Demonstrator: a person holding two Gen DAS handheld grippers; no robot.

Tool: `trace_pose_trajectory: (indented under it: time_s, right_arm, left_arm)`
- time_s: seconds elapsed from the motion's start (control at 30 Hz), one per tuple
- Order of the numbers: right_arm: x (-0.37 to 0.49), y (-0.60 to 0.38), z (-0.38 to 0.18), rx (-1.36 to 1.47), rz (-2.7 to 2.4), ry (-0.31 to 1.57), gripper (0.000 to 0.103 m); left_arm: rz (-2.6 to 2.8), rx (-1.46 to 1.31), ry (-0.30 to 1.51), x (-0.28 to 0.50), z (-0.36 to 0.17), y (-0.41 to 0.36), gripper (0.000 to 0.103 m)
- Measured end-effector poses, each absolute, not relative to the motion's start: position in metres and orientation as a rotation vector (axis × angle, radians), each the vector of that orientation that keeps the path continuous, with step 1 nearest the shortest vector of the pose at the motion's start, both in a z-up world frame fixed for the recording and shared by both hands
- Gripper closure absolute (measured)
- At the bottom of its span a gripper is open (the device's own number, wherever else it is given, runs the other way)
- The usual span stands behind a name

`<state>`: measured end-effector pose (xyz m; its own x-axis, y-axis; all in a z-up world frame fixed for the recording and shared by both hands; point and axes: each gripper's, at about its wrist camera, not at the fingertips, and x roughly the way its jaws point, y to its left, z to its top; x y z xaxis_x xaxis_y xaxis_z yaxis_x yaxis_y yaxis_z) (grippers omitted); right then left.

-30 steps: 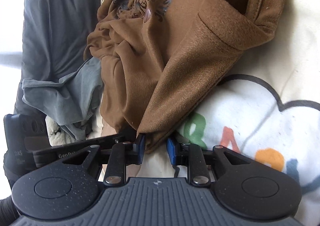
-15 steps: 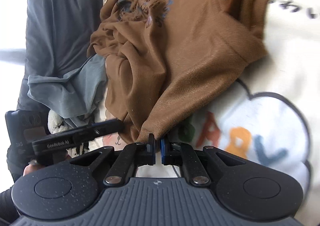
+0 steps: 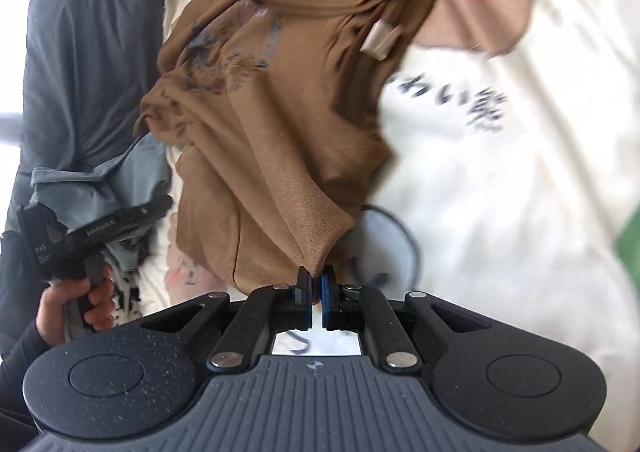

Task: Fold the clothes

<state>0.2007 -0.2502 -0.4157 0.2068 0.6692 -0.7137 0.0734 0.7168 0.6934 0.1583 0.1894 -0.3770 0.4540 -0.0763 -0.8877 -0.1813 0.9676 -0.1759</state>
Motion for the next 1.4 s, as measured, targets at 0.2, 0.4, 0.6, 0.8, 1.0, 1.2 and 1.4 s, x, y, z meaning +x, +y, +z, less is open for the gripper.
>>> trace_pose_trajectory:
  time_s: [0.2,0.4,0.6,0.8,1.0,1.2,1.4]
  right_arm:
    - [0.188,-0.282,-0.403,0.677,0.394,1.296,0.102]
    - [0.179,-0.317,-0.395,0.665,0.285,1.261,0.102]
    - [0.180,-0.350,-0.390,0.639,0.177,1.224,0.103]
    - [0.180,-0.382,-0.385,0.616,0.077,1.187,0.103]
    - [0.181,-0.410,-0.381,0.602,0.001,1.155,0.103]
    - [0.179,-0.425,-0.377,0.580,-0.024,1.134,0.103]
    - [0.167,-0.456,-0.375,0.573,-0.120,1.115,0.103]
  left_arm:
    - [0.135,-0.304,1.037,0.183,-0.386,0.211,0.026]
    - [0.212,-0.369,1.011,0.198,-0.400,0.236,0.026]
    - [0.224,-0.392,0.966,0.213,-0.403,0.244,0.027]
    - [0.254,-0.392,0.951,0.230,-0.416,0.242,0.027]
    - [0.283,-0.382,0.927,0.237,-0.421,0.240,0.026]
    - [0.275,-0.370,0.921,0.234,-0.420,0.238,0.075]
    - [0.222,-0.331,0.973,0.218,-0.403,0.230,0.095]
